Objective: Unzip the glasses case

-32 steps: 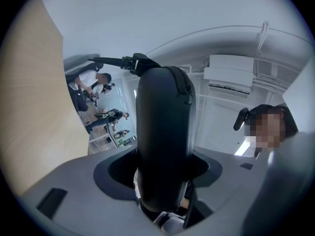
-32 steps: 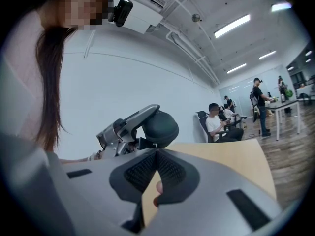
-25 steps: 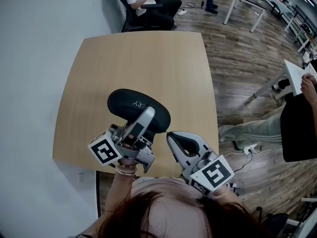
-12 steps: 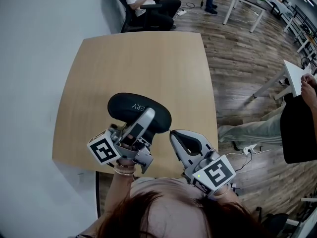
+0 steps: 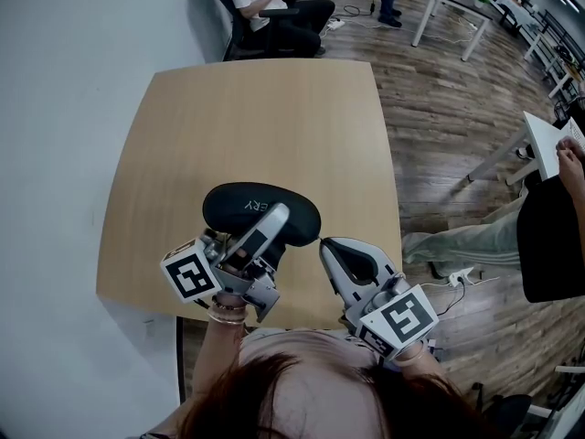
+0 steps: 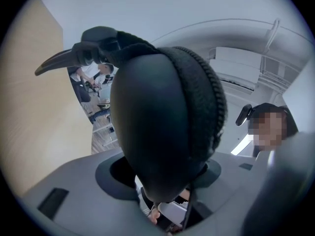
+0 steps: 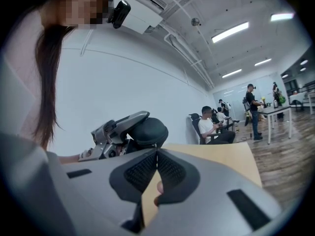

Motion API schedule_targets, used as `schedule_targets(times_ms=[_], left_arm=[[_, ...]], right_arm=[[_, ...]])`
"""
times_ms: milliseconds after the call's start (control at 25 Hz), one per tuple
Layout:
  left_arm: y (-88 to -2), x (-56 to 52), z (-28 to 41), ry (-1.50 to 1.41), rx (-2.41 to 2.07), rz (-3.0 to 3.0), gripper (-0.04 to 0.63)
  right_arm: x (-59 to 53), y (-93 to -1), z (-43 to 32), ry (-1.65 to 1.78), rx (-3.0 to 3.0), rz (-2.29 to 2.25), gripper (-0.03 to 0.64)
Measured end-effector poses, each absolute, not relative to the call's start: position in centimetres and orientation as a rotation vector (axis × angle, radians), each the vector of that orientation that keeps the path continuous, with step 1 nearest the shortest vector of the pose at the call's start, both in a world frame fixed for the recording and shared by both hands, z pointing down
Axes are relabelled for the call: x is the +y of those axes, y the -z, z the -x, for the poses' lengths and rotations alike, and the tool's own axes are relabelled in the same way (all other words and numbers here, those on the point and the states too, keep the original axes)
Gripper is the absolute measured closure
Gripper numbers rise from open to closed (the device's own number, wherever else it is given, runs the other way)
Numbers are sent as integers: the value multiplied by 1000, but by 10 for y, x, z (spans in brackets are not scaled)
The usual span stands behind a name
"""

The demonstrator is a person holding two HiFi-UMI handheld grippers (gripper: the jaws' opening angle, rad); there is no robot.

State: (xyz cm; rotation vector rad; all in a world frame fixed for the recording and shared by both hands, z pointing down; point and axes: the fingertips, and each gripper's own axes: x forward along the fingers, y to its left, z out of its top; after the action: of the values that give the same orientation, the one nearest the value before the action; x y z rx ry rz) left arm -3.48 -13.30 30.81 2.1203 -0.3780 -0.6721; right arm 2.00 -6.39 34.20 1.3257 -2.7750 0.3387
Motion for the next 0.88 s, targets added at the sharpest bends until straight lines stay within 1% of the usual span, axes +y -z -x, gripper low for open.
schedule_targets(times_ms=[880], left_arm=[[-313,-128,30,577,-309,-2137,347]], right_arm=[[-66,-344,-27,-278,-2743,-1328,601]])
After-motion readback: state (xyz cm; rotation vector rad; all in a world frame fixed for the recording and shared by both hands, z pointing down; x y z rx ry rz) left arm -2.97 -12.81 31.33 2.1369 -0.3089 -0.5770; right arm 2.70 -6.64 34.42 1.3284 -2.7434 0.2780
